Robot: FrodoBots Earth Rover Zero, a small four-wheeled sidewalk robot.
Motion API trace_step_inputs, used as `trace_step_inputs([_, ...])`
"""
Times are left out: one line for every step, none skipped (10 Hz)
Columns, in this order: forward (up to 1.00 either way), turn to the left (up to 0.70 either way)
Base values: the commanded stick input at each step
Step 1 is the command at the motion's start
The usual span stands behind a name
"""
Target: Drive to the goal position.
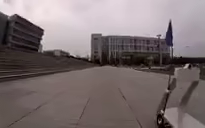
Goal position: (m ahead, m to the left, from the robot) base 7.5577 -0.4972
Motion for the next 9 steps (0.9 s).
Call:
trace_step_inputs([1.0,0.0])
trace_step_inputs([1.0,0.0])
trace_step_inputs([1.0,0.0])
trace_step_inputs([1.0,0.0])
trace_step_inputs([1.0,0.0])
trace_step_inputs([1.0,0.0])
trace_step_inputs([1.0,0.0])
trace_step_inputs([1.0,0.0])
trace_step_inputs([1.0,0.0])
